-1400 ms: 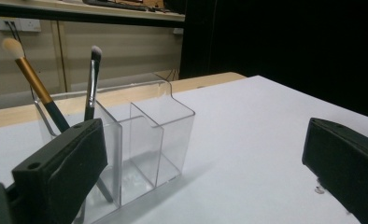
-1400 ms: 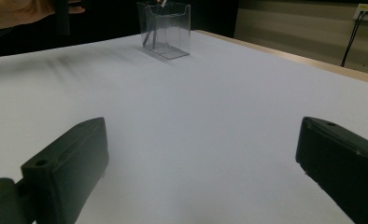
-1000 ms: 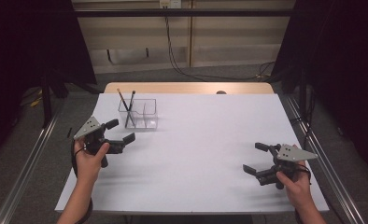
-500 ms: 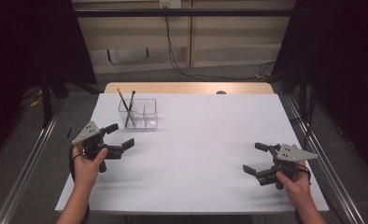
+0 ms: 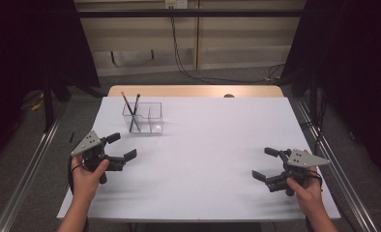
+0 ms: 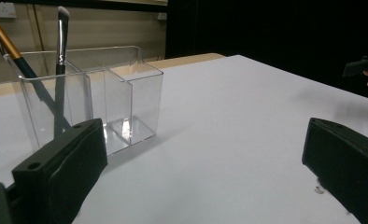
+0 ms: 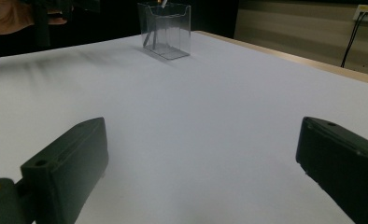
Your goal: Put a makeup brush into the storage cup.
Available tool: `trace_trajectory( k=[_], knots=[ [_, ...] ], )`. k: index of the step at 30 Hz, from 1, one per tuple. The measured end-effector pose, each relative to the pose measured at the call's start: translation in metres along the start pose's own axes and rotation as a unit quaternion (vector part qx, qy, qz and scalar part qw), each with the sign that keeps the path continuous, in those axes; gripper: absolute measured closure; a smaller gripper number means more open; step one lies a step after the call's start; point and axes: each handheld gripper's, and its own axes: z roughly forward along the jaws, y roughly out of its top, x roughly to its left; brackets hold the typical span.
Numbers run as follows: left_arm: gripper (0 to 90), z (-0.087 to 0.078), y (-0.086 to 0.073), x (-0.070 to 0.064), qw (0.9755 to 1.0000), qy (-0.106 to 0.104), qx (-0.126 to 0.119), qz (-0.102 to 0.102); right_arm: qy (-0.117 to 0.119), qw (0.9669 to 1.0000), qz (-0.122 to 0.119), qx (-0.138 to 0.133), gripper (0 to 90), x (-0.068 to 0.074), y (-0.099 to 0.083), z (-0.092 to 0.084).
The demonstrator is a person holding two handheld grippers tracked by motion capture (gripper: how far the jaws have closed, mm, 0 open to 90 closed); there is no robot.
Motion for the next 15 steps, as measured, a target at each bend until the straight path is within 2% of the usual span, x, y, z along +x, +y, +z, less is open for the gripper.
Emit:
trace_trajectory(
  k=[15],
  knots=[
    [0.0,-0.019,-0.007,-0.001,1.0000,0.008,0.003,0.003,0.000,1.0000,0.000,0.000,1.7,0.000,0.000,0.000]
  ],
)
